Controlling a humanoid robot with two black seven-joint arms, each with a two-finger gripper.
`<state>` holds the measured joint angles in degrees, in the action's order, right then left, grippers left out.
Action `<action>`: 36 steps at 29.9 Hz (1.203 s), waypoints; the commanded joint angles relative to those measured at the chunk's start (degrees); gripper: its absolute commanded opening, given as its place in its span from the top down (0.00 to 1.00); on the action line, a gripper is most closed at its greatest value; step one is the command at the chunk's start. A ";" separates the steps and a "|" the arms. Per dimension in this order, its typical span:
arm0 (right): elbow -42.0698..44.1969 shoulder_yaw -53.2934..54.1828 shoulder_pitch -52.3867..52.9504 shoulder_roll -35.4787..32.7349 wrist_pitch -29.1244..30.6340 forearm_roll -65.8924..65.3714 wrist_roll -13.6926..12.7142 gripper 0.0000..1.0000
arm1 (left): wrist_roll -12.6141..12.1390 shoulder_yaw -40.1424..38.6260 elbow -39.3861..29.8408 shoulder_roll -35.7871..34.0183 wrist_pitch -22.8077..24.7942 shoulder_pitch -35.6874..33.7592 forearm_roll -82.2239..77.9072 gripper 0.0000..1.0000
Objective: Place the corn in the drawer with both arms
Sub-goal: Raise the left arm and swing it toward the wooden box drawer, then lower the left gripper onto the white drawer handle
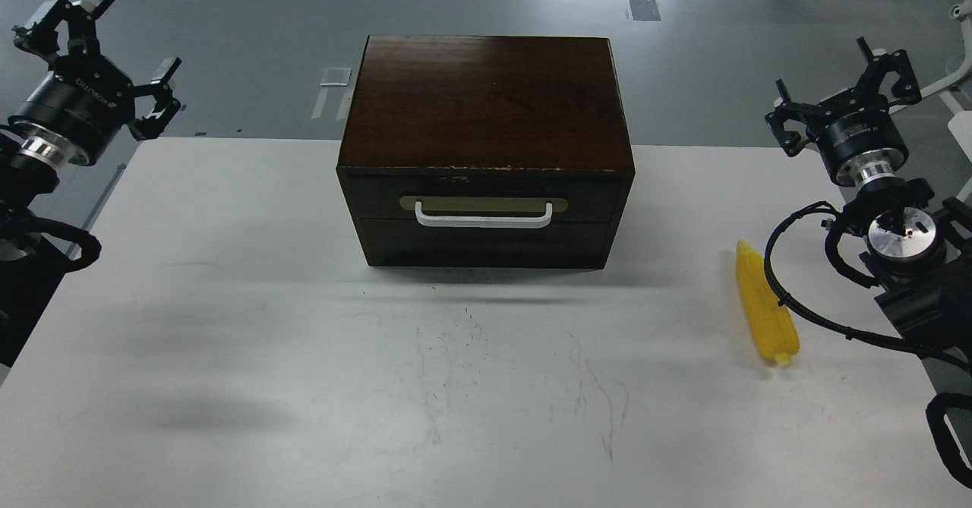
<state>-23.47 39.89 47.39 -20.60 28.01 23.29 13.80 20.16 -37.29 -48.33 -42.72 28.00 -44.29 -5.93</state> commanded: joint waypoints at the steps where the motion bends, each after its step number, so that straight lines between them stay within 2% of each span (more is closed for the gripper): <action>1: -0.09 -0.25 -0.01 -0.23 -0.01 0.00 0.00 0.00 | 0.06 -0.33 -10.08 -3.77 0.00 -2.98 -10.73 0.29; 2: -0.09 -0.34 -0.01 -0.23 -0.01 0.00 0.00 0.00 | -0.03 -0.24 -13.51 -4.30 0.00 -4.56 -14.59 0.30; 3: -0.09 -0.34 -0.01 -0.23 -0.01 0.00 0.00 0.00 | -0.03 -0.24 -13.54 -4.30 0.00 -4.57 -14.63 0.30; 6: -0.09 -0.34 -0.01 -0.58 -0.01 0.00 0.00 0.00 | -0.03 0.11 -20.12 -4.30 0.00 -8.08 -25.68 0.30; 8: -0.09 -0.43 -0.10 -0.67 -0.01 -0.09 0.17 0.00 | 0.14 0.11 -24.86 -3.69 0.00 -10.89 -37.77 0.29; 10: -0.09 -0.43 -0.10 -0.67 -0.01 -0.09 0.17 0.00 | 0.58 0.11 -26.81 -2.73 0.00 -12.21 -44.92 0.29; 11: 0.00 -0.43 -0.10 -0.67 -0.01 -0.09 0.26 0.00 | 1.02 0.11 -27.77 -2.03 0.00 -12.74 -48.78 0.29; 13: -0.09 -0.43 -0.10 -0.67 -0.01 -0.09 0.26 0.00 | 4.08 0.11 -30.93 0.96 0.00 -14.50 -63.78 0.29; 15: 0.00 -0.43 -0.10 -0.67 -0.01 -0.09 0.26 0.00 | 6.98 0.11 -31.99 3.07 0.00 -15.20 -72.50 0.29; 16: 0.00 -0.43 -0.19 -0.67 -0.01 -0.09 0.26 0.00 | 7.61 0.20 -32.09 3.78 0.00 -15.38 -75.08 0.29; 23: 0.09 -0.34 -0.89 -0.76 -0.01 -0.09 0.96 0.00 | 7.84 2.65 -35.78 7.56 0.00 -16.88 -98.72 0.29; 26: 0.00 -0.34 -0.98 -1.38 -0.01 -0.09 0.96 0.00 | 7.84 10.20 -35.96 9.23 -4.69 -19.42 -108.83 0.28; 27: 0.09 -0.34 -0.98 -1.38 -0.01 -0.09 0.96 0.00 | 7.84 14.40 -35.96 9.41 -7.93 -20.47 -112.59 0.27; 30: 0.09 -0.34 -0.98 -1.38 -0.01 -0.09 1.05 0.00 | 7.84 22.84 -35.87 9.49 -13.38 -22.49 -117.10 0.25; 33: 0.18 -0.25 -0.98 -1.38 -0.01 -0.09 0.96 0.00 | 7.84 29.45 -34.82 9.76 -15.77 -25.83 -119.07 0.25; 36: 0.18 -0.25 -0.98 -1.46 -0.01 -0.09 1.05 0.00 | 7.84 30.43 -33.06 10.89 -15.87 -26.28 -119.07 0.25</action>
<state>-23.31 39.62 46.40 -21.97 28.01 23.20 14.79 28.03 -8.69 -82.97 -32.92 12.65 -69.67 -124.64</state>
